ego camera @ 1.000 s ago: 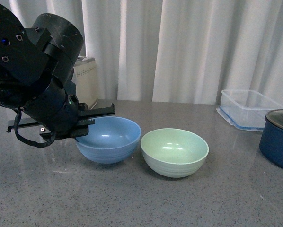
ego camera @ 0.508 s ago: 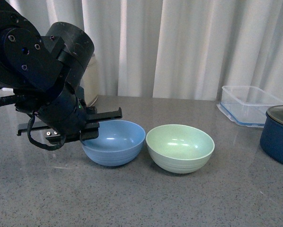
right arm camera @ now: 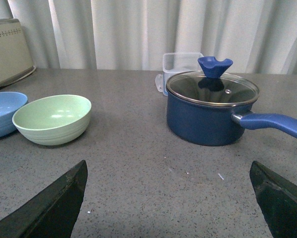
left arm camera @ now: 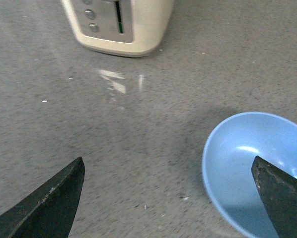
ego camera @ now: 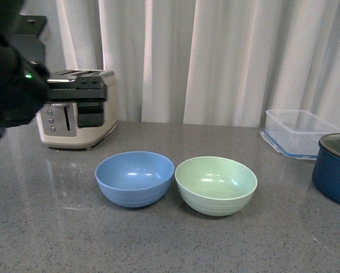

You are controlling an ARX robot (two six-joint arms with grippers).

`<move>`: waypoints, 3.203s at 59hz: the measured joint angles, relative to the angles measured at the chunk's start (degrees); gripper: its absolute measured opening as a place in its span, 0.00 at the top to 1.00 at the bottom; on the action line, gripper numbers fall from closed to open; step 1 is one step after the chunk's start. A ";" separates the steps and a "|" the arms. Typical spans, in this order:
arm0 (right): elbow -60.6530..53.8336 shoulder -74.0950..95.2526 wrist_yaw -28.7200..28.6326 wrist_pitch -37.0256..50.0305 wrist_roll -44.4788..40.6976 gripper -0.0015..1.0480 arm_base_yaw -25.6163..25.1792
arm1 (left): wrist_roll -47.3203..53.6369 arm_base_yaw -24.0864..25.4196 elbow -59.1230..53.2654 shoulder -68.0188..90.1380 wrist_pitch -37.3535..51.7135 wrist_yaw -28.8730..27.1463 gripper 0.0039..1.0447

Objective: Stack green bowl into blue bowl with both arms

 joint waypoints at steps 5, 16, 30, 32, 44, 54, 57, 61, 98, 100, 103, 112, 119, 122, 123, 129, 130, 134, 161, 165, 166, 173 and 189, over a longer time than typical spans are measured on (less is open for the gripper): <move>0.00 0.00 0.00 0.00 0.00 0.10 0.00 | 1.42 0.52 -5.46 -6.45 -1.22 -2.23 0.06; 0.00 0.00 -0.04 0.00 0.00 0.10 0.02 | 2.19 0.44 -11.67 -13.97 -2.36 -3.08 0.06; 0.00 0.00 0.02 0.00 0.02 0.10 0.00 | 8.94 2.86 -26.45 -17.20 29.07 11.76 0.28; 0.00 0.00 0.00 0.00 0.00 0.10 0.00 | 9.64 3.30 -29.48 -18.32 34.21 12.85 0.33; 0.00 0.00 0.00 0.00 0.02 0.10 0.00 | 11.47 6.91 -42.73 -26.82 44.85 15.69 0.73; 0.00 0.00 0.00 0.00 0.00 0.10 0.00 | 12.02 9.31 -51.52 -34.97 45.22 18.32 0.97; 0.00 0.00 0.00 0.00 0.02 0.10 0.00 | 12.00 11.02 -53.22 -37.22 44.76 20.63 0.97; 0.00 0.00 0.00 0.00 0.02 0.10 0.00 | 12.04 13.22 -55.01 -39.80 43.87 22.67 0.97; 0.00 0.00 0.00 0.00 0.02 0.10 0.00 | 12.11 13.97 -62.62 -59.82 32.76 22.86 0.97; 0.00 0.00 0.00 0.00 0.02 0.10 0.00 | 12.11 13.97 -62.62 -61.42 31.21 22.86 0.97; 0.00 0.00 0.00 0.00 0.00 0.10 0.00 | 12.11 13.97 -62.62 -63.73 29.16 22.86 0.97; 0.00 0.00 0.00 0.00 0.02 0.10 0.00 | 12.13 13.97 -62.62 -68.04 24.90 22.86 0.97; 0.00 0.00 0.00 0.00 0.02 0.10 0.00 | 12.13 13.97 -62.62 -70.95 22.16 22.86 0.97; 0.00 0.00 0.00 0.00 0.00 0.10 0.00 | 12.11 13.99 -62.62 -72.00 21.09 22.86 0.97; 0.00 0.00 0.00 0.00 0.02 0.10 0.00 | 12.13 13.99 -62.62 -72.22 20.87 22.86 0.97; 0.00 0.00 0.00 0.00 0.02 0.10 0.00 | 12.11 13.99 -62.62 -74.36 18.75 22.86 0.97; 0.00 0.00 0.00 0.00 0.02 0.10 0.00 | 12.13 13.99 -62.62 -74.53 18.60 22.86 0.97; 0.00 0.00 0.00 0.00 0.00 0.10 0.00 | 12.13 13.99 -62.62 -75.73 17.40 22.86 0.97; 0.00 0.00 0.00 0.00 0.00 0.10 0.00 | 12.15 13.99 -62.62 -88.80 4.04 22.86 0.97; 0.00 0.00 0.00 0.00 0.02 0.10 0.00 | 12.15 13.99 -62.62 -88.83 3.89 22.86 0.97; 0.00 0.00 0.00 0.00 0.00 0.10 0.00 | 12.15 13.99 -62.62 -88.83 3.87 22.86 0.97; 0.00 0.00 0.00 0.00 0.02 0.10 0.00 | 12.13 13.99 -62.62 -88.85 3.87 22.86 0.82; 19.08 31.76 7.52 -28.74 2.05 0.10 6.56 | 12.15 13.99 -62.62 -88.87 3.87 22.88 0.37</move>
